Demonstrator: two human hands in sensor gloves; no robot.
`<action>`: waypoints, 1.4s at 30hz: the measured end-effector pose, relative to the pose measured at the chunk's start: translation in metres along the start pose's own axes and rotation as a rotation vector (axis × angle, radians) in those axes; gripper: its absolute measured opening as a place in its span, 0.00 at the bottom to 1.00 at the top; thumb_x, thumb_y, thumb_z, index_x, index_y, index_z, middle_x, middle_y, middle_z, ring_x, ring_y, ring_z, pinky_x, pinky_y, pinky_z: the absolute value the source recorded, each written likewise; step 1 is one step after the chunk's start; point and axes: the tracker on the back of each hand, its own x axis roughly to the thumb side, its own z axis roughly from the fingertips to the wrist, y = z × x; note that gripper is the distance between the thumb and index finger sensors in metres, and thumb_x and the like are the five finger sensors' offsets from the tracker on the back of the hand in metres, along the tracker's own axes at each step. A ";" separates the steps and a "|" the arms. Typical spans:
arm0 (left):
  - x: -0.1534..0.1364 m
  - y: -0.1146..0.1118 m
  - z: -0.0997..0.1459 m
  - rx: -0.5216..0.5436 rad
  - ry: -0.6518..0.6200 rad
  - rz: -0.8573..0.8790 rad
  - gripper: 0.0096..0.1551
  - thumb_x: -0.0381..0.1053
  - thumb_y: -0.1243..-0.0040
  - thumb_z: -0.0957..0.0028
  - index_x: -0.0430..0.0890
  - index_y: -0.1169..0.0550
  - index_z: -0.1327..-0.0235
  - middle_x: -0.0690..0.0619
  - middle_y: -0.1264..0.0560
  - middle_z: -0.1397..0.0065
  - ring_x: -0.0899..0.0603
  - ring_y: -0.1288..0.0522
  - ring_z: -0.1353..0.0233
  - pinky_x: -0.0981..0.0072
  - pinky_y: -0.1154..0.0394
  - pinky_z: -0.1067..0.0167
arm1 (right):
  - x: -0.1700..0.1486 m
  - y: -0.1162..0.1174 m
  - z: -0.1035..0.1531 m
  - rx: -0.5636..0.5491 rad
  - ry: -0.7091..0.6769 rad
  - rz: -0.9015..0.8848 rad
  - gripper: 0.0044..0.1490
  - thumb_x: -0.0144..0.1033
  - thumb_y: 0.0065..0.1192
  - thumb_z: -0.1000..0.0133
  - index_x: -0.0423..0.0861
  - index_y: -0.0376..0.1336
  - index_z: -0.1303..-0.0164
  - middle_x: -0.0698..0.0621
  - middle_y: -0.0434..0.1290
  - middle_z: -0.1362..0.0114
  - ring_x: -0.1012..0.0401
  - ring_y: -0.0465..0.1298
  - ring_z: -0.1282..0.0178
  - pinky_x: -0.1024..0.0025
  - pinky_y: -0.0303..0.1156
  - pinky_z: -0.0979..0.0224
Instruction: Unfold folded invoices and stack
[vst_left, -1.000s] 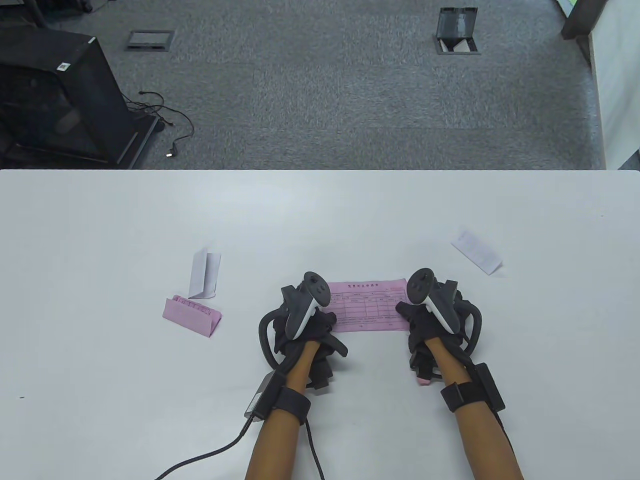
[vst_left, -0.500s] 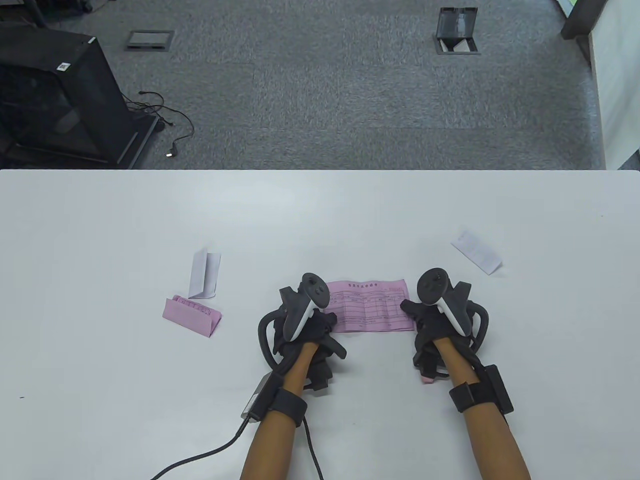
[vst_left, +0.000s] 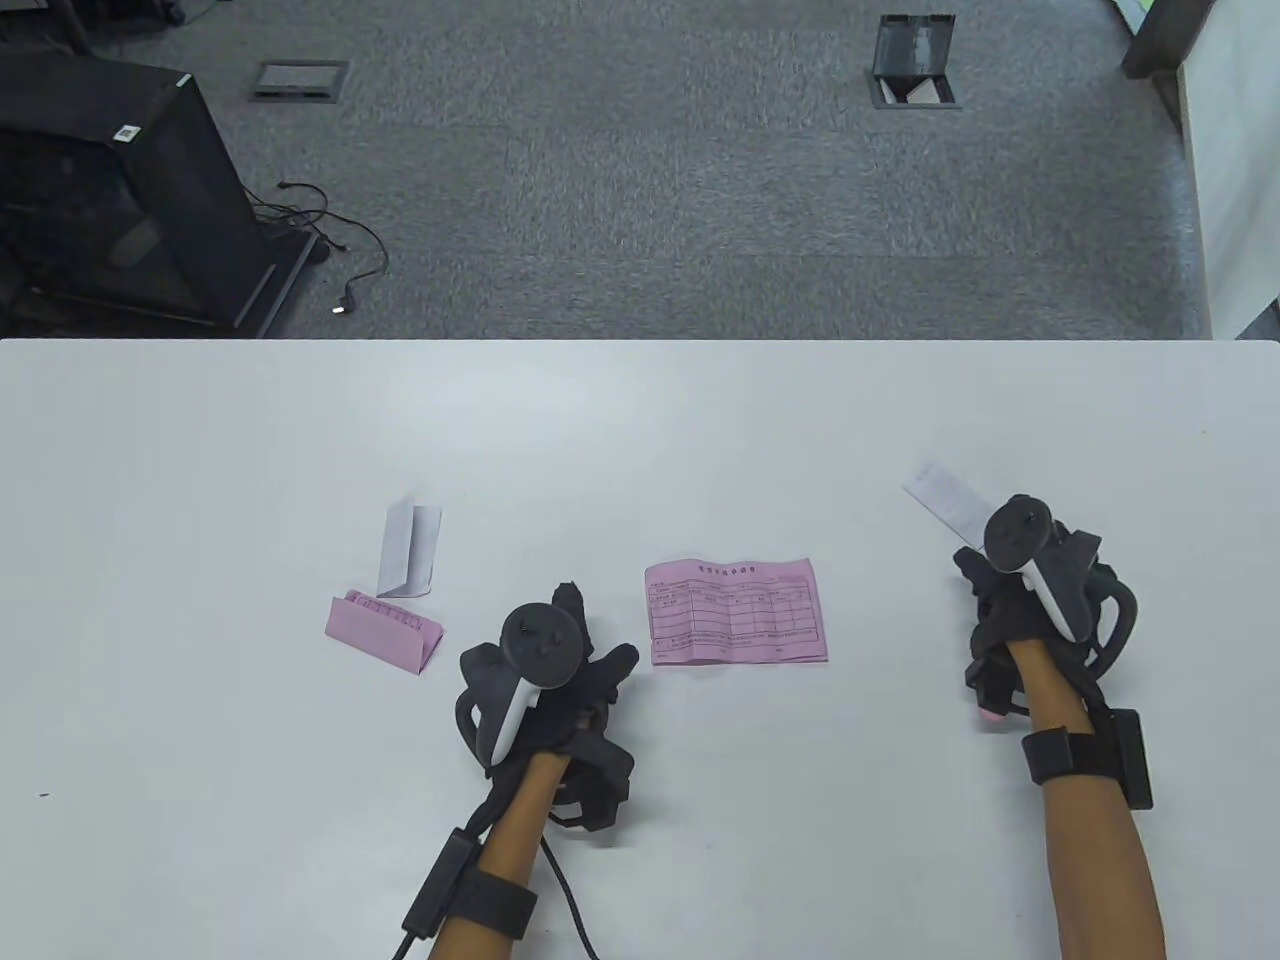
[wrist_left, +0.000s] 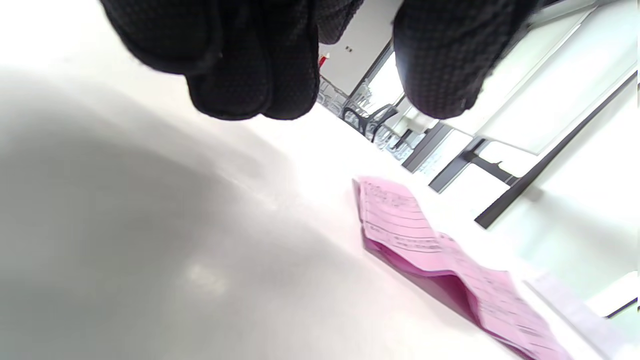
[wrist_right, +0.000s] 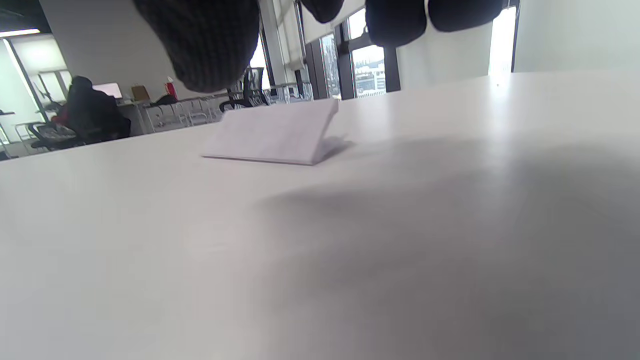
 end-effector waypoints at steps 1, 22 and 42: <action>-0.003 0.001 0.006 -0.007 -0.026 0.025 0.53 0.57 0.32 0.48 0.41 0.45 0.18 0.38 0.27 0.28 0.32 0.28 0.33 0.46 0.28 0.40 | -0.002 0.002 -0.005 0.024 0.015 -0.014 0.57 0.59 0.59 0.48 0.50 0.38 0.16 0.39 0.49 0.16 0.35 0.50 0.18 0.26 0.47 0.25; -0.028 -0.006 0.013 -0.085 -0.031 0.177 0.52 0.55 0.32 0.47 0.40 0.47 0.18 0.36 0.30 0.26 0.28 0.31 0.30 0.40 0.32 0.36 | 0.012 0.028 -0.034 0.027 0.039 -0.209 0.22 0.45 0.61 0.45 0.56 0.63 0.40 0.40 0.57 0.20 0.36 0.54 0.20 0.28 0.49 0.25; 0.020 -0.043 0.024 -0.273 -0.364 0.486 0.43 0.62 0.35 0.47 0.42 0.32 0.23 0.38 0.20 0.33 0.36 0.19 0.42 0.55 0.21 0.53 | 0.092 -0.009 0.216 -0.514 -0.870 -0.171 0.24 0.46 0.60 0.45 0.51 0.63 0.41 0.45 0.66 0.28 0.42 0.64 0.26 0.32 0.55 0.27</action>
